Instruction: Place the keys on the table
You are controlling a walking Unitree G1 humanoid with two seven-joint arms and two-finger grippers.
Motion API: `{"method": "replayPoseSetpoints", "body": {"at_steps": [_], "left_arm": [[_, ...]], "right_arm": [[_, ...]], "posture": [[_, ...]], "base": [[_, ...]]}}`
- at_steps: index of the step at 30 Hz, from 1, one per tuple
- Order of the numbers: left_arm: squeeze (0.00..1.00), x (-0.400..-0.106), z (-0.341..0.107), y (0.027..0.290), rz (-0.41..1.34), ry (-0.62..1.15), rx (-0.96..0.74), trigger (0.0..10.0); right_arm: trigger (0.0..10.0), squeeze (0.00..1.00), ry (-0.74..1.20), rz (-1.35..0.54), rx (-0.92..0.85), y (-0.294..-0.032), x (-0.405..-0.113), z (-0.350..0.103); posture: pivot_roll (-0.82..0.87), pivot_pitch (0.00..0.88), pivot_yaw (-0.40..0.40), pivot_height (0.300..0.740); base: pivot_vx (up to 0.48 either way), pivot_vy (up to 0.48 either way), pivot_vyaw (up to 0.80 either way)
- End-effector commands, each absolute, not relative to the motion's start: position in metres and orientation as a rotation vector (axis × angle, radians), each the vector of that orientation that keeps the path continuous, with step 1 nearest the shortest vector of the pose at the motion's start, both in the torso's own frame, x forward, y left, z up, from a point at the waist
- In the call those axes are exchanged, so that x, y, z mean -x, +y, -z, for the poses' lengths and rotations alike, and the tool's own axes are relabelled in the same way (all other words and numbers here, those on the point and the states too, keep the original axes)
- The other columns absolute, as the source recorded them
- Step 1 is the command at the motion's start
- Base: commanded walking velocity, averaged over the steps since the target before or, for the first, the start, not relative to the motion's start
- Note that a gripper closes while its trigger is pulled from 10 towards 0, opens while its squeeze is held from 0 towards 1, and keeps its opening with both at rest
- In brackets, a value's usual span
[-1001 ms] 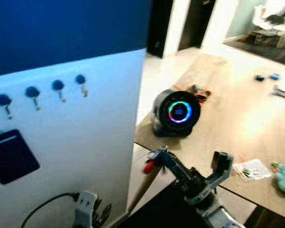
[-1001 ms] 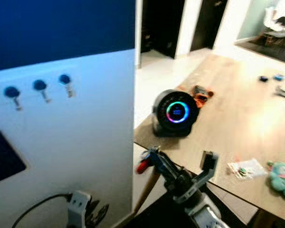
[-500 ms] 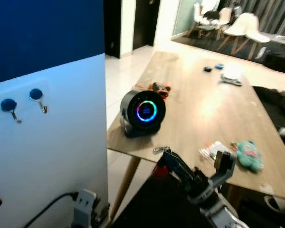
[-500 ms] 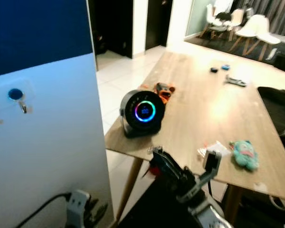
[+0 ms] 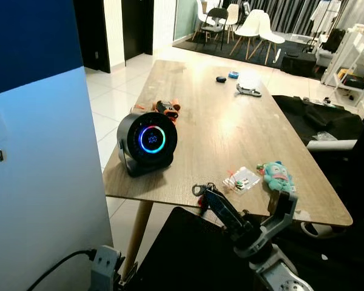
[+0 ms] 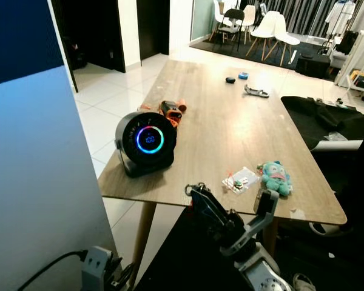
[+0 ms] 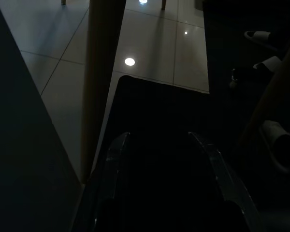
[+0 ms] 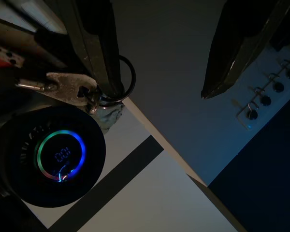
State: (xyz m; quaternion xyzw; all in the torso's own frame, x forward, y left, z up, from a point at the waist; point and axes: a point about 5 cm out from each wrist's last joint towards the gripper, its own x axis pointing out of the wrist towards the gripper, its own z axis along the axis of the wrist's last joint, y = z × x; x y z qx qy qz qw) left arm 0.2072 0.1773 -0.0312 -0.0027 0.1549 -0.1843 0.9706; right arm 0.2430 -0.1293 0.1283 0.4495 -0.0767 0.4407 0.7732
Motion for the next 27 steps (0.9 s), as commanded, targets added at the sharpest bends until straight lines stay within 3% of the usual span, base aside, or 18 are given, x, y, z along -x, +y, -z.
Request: {"method": "replayPoseSetpoints", "body": {"at_steps": [1, 27], "left_arm": [[0.0, -0.204, 0.032, 0.177, 0.366, 0.314, 0.01, 10.0], [0.0, -0.211, 0.031, 0.171, 0.313, 0.31, 0.053, 10.0]], "right_arm": [[10.0, 0.0, -0.178, -0.96, -0.973, -0.131, -0.243, -0.129], [10.0, 0.0, -0.169, -0.899, -0.935, -0.145, -0.25, -0.127]], "posture": [[0.1, 0.05, -0.054, 0.74], [0.09, 0.043, -0.073, 0.74]], "base": [[0.0, 0.0, 0.0], [0.0, 0.0, 0.0]]}}
